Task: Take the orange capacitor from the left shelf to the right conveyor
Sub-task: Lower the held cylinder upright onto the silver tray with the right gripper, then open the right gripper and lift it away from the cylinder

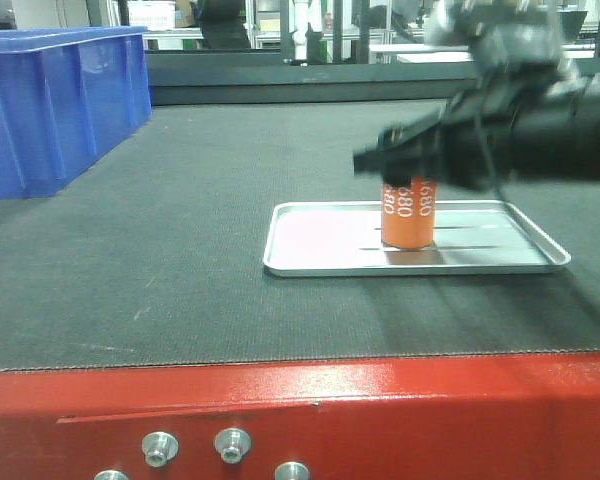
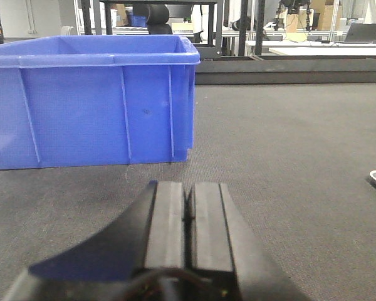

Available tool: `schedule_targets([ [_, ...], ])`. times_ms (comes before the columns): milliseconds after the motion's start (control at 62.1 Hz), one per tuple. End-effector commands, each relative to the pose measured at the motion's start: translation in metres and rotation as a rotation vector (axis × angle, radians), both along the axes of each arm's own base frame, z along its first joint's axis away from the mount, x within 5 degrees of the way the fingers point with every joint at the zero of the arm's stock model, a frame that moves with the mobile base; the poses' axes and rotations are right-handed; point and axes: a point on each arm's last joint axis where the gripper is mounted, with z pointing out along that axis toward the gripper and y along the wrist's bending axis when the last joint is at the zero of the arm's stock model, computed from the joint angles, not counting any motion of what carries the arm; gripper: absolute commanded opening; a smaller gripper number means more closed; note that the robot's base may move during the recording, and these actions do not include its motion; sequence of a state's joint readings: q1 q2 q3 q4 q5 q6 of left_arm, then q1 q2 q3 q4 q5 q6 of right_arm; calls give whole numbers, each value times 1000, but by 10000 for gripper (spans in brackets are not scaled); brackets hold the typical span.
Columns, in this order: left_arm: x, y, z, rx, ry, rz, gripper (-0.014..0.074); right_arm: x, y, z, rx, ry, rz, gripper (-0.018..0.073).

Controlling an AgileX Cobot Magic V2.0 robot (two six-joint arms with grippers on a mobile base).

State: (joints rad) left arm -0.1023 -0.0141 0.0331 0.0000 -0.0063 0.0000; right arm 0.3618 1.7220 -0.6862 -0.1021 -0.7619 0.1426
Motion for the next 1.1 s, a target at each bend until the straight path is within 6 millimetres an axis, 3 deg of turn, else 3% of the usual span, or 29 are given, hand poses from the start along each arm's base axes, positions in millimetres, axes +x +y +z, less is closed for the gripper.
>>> schedule_targets([
  [0, 0, 0, 10, -14, -80, -7, -105, -2, -2, 49, 74, -209, 2, 621],
  [113, 0, 0, 10, -14, -80, -7, -105, -15, -7, 78, 88, -258, -2, 599],
  [193, 0, 0, 10, -14, -80, -7, -105, -26, -12, 94, 70, -234, -10, 518],
  [419, 0, 0, 10, -14, -80, -7, -105, -87, -37, 146, -4, -121, -43, 36],
  [548, 0, 0, 10, -14, -80, -7, -105, -119, -51, 168, 0, -139, -57, 69],
  [677, 0, 0, 10, -14, -80, -7, -105, -137, -58, 182, 24, -199, -61, 69],
  [967, 0, 0, 10, -14, -80, -7, -105, -143, -62, 189, 42, -242, -70, 69],
  [1080, 0, 0, 10, -14, -80, -7, -105, -154, -80, 195, 55, -276, -154, 64],
])
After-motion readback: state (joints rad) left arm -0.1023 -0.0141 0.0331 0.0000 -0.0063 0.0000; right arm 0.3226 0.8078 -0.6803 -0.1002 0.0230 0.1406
